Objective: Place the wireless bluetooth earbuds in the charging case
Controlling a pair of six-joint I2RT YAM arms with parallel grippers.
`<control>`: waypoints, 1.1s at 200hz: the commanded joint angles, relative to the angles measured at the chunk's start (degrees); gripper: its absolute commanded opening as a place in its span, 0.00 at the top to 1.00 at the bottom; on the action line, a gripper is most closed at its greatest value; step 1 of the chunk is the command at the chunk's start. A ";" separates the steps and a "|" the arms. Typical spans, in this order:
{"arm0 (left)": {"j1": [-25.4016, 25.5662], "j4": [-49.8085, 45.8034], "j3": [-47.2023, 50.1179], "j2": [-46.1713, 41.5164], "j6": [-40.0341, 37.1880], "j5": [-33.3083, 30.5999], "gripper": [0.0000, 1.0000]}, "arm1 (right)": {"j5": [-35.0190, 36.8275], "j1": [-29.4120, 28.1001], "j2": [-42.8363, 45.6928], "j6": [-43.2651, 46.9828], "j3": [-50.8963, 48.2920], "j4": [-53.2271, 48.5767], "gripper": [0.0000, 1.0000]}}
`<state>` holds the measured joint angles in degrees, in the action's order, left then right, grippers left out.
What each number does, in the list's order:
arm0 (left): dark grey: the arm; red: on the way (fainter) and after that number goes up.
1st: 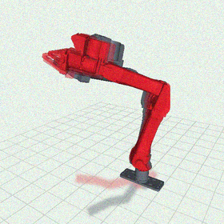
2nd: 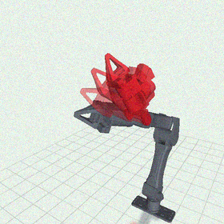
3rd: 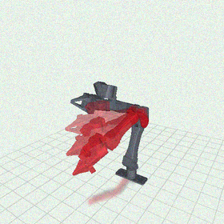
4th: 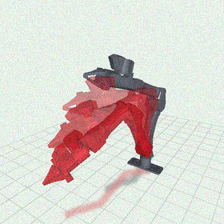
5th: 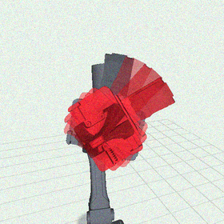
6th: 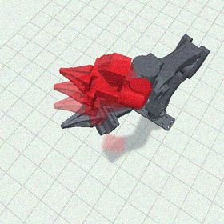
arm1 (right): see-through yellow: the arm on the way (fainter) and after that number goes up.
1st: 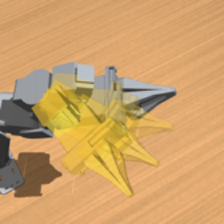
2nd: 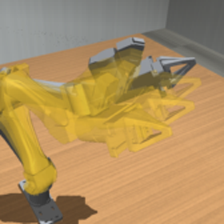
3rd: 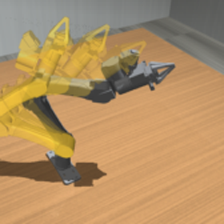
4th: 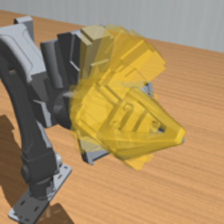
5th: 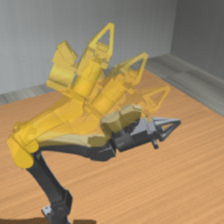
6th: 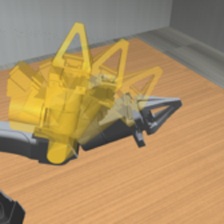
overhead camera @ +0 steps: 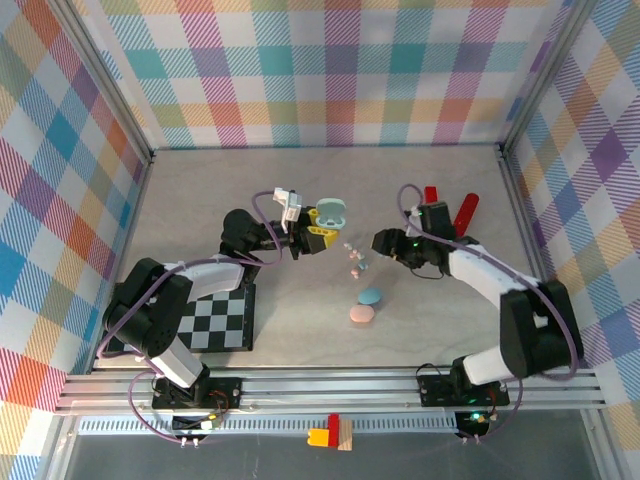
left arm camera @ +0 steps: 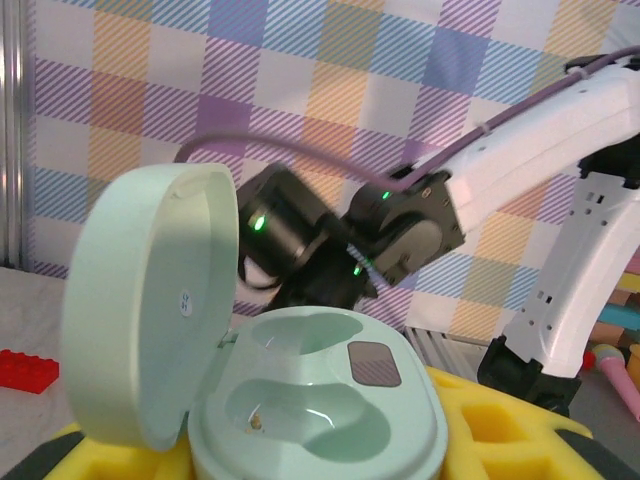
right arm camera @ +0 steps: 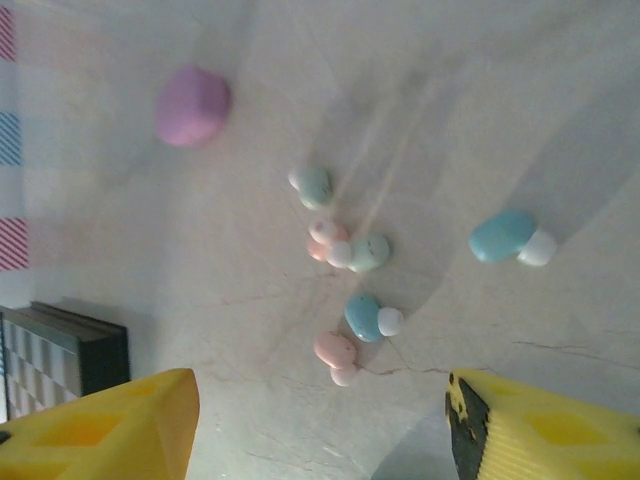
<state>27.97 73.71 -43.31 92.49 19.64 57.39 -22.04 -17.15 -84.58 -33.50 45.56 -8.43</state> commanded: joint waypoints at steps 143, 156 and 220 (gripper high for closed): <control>-0.47 3.07 0.00 -1.11 -0.93 0.61 0.69 | -8.72 -3.92 -23.62 2.20 17.03 1.66 0.39; -0.48 3.04 0.05 -1.08 -0.92 0.72 0.69 | -8.82 -4.03 -23.32 3.00 17.28 1.21 0.38; -0.50 3.08 0.34 -1.17 -0.96 0.75 0.69 | -4.18 -3.26 -20.64 0.45 14.02 2.11 0.44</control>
<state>27.97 73.71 -42.98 91.96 19.66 57.41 -27.33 -20.86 -107.31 -32.25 61.28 -6.85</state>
